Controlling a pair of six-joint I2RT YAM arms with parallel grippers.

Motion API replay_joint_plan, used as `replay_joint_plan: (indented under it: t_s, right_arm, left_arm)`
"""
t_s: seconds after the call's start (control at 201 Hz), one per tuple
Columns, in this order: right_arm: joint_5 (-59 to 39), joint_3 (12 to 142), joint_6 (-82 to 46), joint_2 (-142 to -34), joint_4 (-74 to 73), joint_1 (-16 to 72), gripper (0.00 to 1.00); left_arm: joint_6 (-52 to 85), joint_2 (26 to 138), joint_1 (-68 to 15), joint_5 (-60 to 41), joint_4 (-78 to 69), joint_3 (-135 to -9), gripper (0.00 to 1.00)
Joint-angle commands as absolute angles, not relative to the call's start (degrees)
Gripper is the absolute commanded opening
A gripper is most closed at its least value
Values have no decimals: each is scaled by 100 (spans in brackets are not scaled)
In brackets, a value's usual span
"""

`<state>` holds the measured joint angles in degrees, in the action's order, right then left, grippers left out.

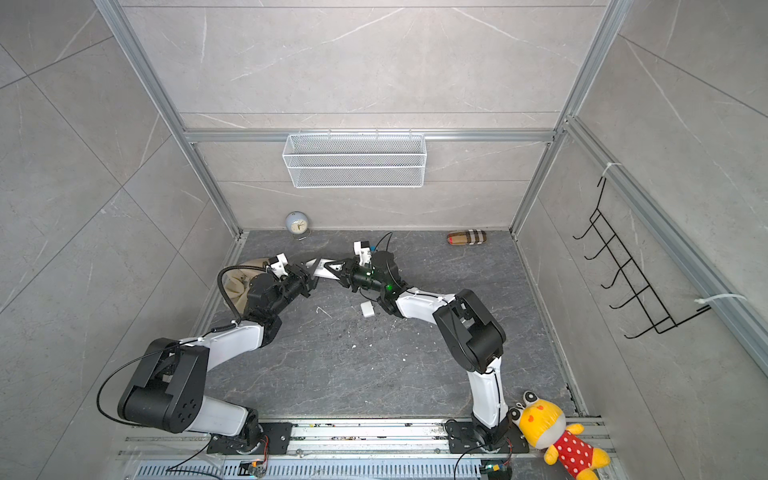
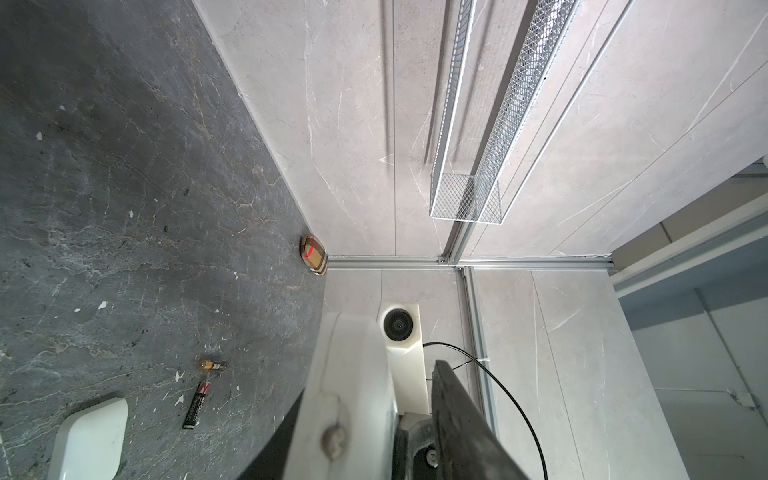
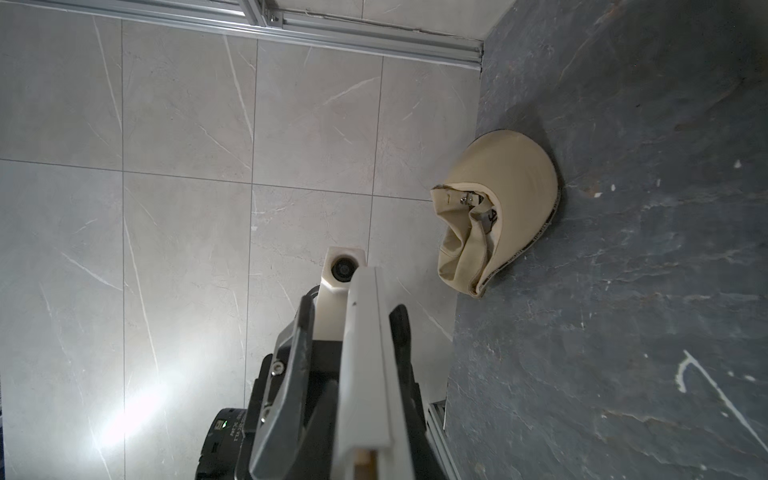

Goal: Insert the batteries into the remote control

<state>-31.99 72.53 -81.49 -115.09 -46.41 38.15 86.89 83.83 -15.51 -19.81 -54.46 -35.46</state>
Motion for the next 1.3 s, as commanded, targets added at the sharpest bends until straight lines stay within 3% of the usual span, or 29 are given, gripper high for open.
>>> replay_joint_plan:
  t_s: [0.0, 0.408, 0.508, 0.652, 0.797, 0.856, 1.016, 1.295]
  right_arm:
    - [-3224, 7361, -8202, -11558, -4867, 3858, 17]
    - [-3164, 7312, -8191, -11507, -4739, 3901, 18]
    - [-3144, 7221, -8086, -11410, -4509, 3888, 29]
    - [-3336, 6972, -7344, -11052, -3651, 3788, 58]
    - [-3282, 6364, -5726, -10150, -1655, 3359, 67]
    - [-2887, 6341, -4786, -9716, -286, 3212, 68]
    - [-573, 6703, -3252, -9391, 2523, 3162, 65]
    - [1084, 7117, -3379, -10011, 3295, 3164, 57]
  left_arm:
    - [8675, 8358, -1599, -2022, -5897, -3735, 35]
    - [8755, 8333, -1670, -1852, -5941, -3656, 15]
    - [8761, 8264, -1670, -1731, -5945, -3522, 9]
    - [8736, 8247, -1692, -1530, -5994, -3329, 7]
    - [8722, 8345, -1688, -1452, -6314, -3100, 6]
    - [8721, 8391, -1690, -1394, -6458, -2974, 4]
    - [8749, 8681, -1717, -1389, -7089, -2741, 4]
    - [9053, 9353, -1719, -1558, -7778, -2680, 0]
